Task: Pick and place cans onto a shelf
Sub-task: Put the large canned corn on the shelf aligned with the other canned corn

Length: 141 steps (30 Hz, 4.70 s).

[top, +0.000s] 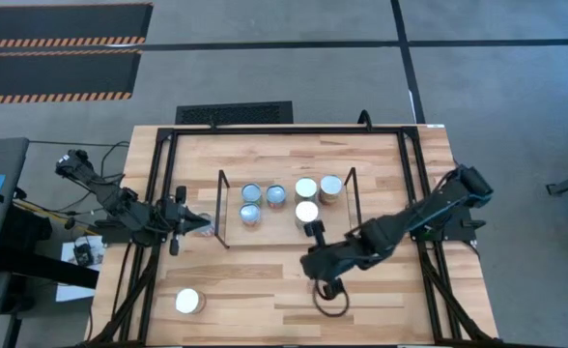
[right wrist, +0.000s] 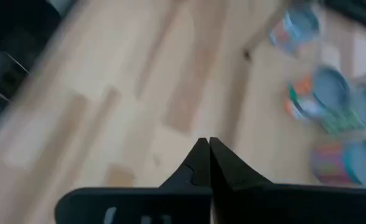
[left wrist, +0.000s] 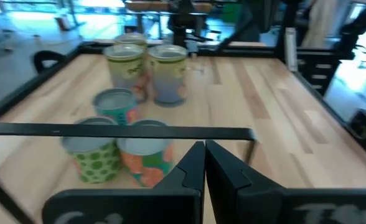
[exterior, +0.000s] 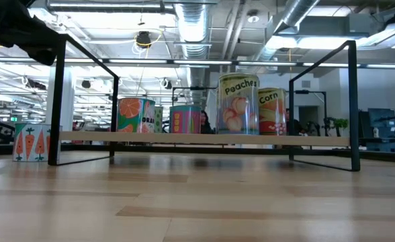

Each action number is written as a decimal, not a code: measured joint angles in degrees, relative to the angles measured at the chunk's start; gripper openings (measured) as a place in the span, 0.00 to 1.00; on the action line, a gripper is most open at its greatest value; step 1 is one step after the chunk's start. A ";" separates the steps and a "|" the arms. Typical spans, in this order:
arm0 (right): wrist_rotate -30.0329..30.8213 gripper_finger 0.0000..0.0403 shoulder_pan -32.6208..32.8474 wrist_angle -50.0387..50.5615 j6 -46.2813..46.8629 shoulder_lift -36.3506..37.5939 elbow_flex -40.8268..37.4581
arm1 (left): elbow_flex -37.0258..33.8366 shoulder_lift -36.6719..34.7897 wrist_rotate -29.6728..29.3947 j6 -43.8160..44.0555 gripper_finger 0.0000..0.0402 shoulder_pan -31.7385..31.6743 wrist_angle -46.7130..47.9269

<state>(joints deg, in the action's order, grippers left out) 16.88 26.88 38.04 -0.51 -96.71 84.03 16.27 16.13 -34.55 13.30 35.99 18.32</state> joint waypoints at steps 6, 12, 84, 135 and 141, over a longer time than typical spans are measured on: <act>-0.44 0.01 3.19 -24.40 -2.43 7.45 -17.26 | 0.00 1.19 4.15 -0.86 0.00 2.13 -0.14; 1.34 0.01 5.91 -34.07 -2.56 12.76 -25.44 | 1.41 5.08 2.34 -0.15 0.00 6.83 1.31; 11.52 0.01 18.66 -35.42 0.90 14.89 -27.74 | 79.56 93.43 14.28 -7.98 0.00 8.80 44.12; 11.69 0.02 19.99 -33.50 5.15 14.87 -27.65 | 85.31 98.11 18.22 -39.10 0.16 -8.89 34.21; 11.69 0.01 19.99 -29.65 8.47 14.87 -27.65 | 85.64 93.40 17.75 -34.70 0.12 -5.81 34.33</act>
<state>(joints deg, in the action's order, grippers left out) 28.58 46.87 8.39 7.96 -81.84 56.38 101.91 109.53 -16.80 -21.40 30.18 52.65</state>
